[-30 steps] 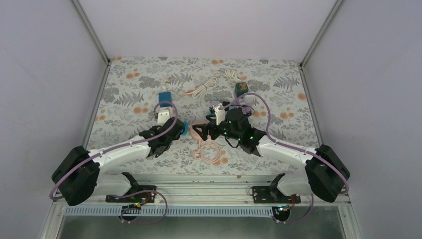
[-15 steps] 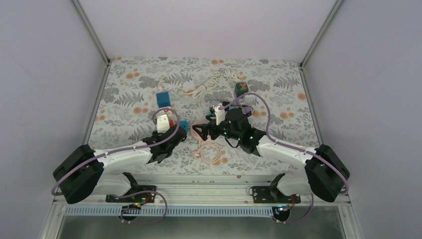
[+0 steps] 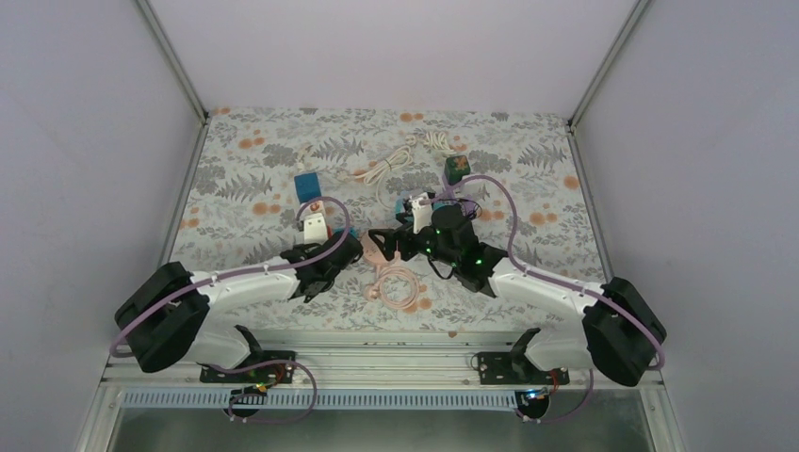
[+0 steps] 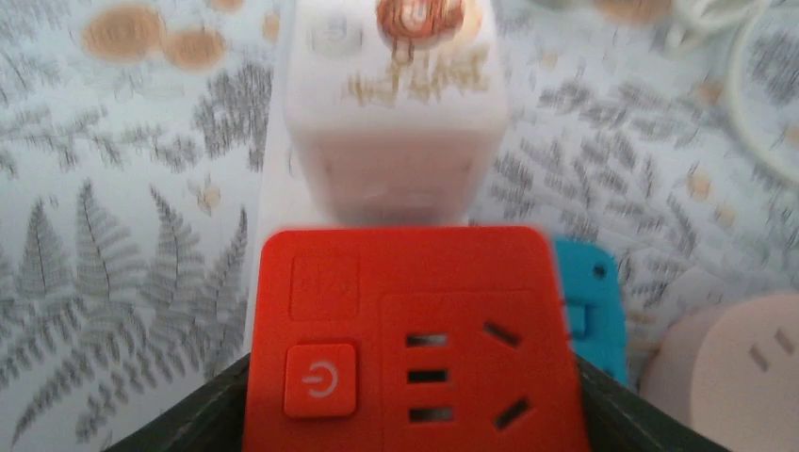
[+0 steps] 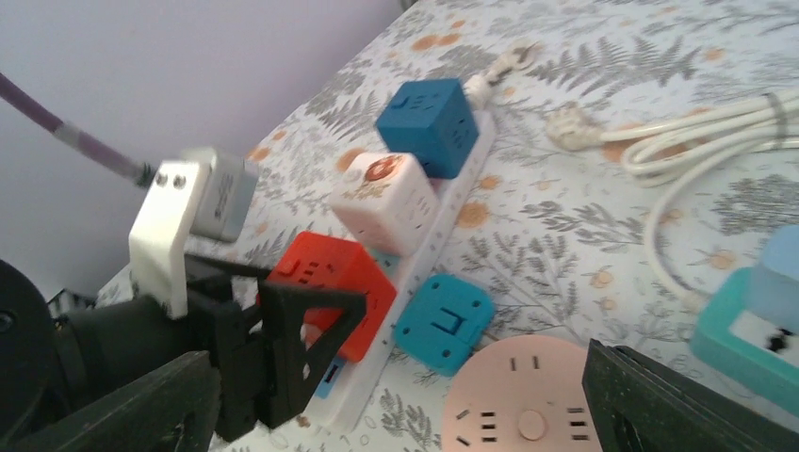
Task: Insert the plug
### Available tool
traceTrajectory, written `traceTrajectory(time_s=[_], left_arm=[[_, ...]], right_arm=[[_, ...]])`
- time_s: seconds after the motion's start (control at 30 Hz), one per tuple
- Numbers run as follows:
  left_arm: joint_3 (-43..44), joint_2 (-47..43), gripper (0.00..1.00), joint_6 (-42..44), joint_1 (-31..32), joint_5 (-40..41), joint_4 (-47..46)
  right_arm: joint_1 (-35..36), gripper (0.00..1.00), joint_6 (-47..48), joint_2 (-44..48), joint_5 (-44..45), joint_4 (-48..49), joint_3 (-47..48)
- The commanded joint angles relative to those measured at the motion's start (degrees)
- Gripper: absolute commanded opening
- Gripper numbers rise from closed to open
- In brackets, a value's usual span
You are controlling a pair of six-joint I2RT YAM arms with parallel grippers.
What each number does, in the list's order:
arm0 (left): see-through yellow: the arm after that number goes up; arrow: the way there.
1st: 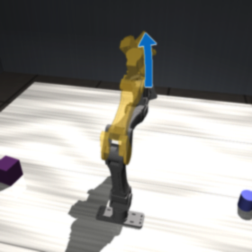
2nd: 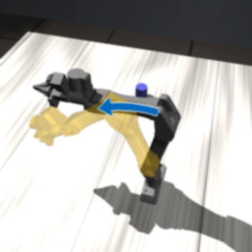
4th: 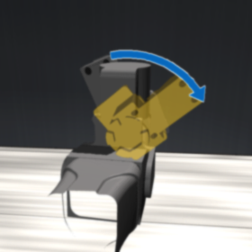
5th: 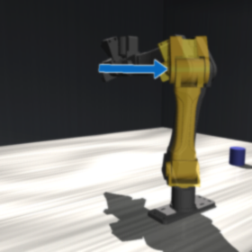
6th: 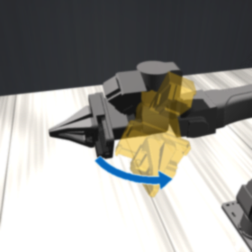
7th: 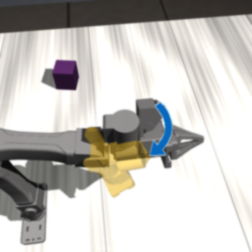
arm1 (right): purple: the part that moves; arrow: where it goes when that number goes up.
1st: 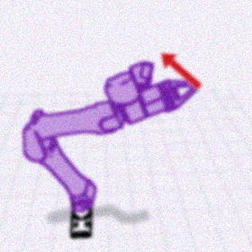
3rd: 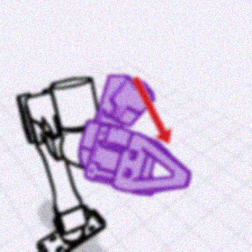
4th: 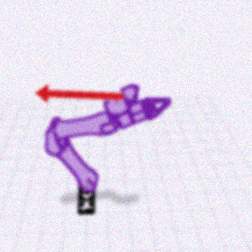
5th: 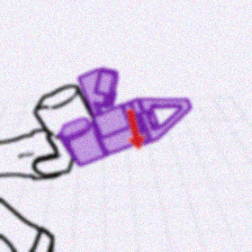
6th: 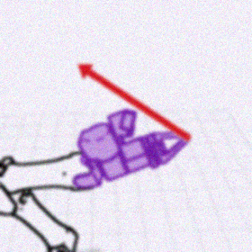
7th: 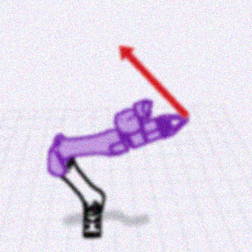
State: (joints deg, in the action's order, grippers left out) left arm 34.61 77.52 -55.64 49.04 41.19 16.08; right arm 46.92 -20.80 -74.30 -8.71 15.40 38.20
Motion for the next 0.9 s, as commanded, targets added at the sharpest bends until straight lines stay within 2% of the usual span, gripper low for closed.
traceTrajectory(time_s=[0.0,0.1,0.2,0.23,0.37,0.6,0.87], left_arm=[[2.1,1.7,0.75,-1.6,-0.4,-7.7,15.8],[5.1,-0.1,0.9,-0.1,-0.6,-9.2,18.0],[8.5,-1.8,0.99,0.7,-0.9,-11.2,20.6],[9.6,-2.4,1.0,1.0,-1.2,-11.5,21.6],[12.5,-4.5,1.0,4.0,-3.0,-13.5,22.5],[12.4,-4.2,0.98,7.7,-9.8,-23.3,20.1],[14.8,1.0,0.79,10.8,-12.5,-26.6,20.6]], right_arm=[[0.3,0.99,-3.2,3.6,8.9,0.9,-1.9],[-0.3,1.0,-4.8,5.0,11.9,0.7,-3.1],[-0.7,1.0,-7.9,6.0,15.7,-0.8,-3.7],[-0.9,1.0,-9.1,6.2,16.1,-1.4,-4.0],[-1.4,1.0,-11.1,6.4,15.8,-1.1,-5.5],[-1.9,1.0,-11.3,8.0,17.8,-1.7,-6.5],[-2.3,1.0,-10.7,9.5,18.4,-1.3,-7.3]])
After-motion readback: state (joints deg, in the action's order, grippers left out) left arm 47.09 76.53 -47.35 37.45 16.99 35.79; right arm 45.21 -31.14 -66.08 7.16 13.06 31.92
